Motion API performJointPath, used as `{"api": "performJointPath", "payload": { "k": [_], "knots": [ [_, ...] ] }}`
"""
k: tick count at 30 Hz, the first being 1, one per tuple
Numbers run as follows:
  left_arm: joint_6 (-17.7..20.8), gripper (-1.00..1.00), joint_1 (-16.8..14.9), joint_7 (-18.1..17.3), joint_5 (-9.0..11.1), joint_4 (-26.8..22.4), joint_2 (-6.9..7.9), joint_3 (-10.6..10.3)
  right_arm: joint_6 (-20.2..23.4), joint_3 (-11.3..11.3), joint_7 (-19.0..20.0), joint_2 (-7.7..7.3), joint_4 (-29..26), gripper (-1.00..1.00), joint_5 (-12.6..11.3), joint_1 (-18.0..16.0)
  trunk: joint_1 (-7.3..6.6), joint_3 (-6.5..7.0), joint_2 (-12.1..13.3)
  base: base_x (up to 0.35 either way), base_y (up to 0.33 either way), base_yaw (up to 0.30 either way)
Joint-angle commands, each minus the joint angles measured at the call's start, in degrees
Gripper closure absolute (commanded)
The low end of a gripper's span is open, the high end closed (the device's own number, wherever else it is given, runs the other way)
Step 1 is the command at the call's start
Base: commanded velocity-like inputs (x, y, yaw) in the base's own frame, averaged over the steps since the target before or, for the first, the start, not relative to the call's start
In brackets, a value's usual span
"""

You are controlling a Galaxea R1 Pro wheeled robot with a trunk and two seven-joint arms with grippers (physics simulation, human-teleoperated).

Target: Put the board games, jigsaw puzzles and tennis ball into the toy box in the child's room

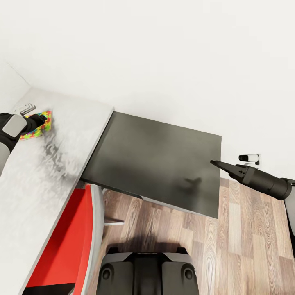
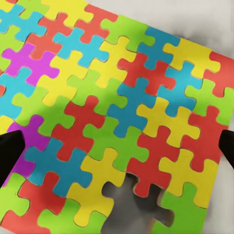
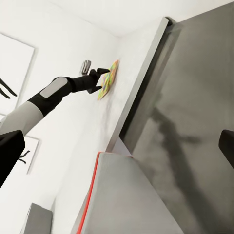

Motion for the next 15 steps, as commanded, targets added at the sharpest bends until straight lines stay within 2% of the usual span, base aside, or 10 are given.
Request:
{"api": "performJointPath", "payload": {
  "k": [1,8,15],
  "knots": [
    [0.1,-1.0,0.0,0.1,2.2,0.8,-0.03,0.2,0.2,0.0,0.2,0.0,0.0,-1.0,0.1,0.0,0.59,-0.07,-0.1,0.0,0.0,-0.002],
    [0.1,-1.0,-0.1,0.0,2.2,0.8,-0.09,0.3,0.2,0.1,0.2,0.02,0.0,-1.0,0.2,-0.1,0.59,-0.07,-0.1,0.0,0.0,-0.029],
    [0.1,-1.0,-0.1,-0.1,2.3,0.7,-0.37,0.3,0.2,0.2,-0.2,0.03,0.0,-1.0,0.2,-0.1,0.59,-0.07,-0.1,0.0,0.0,-0.186]
  ]
}}
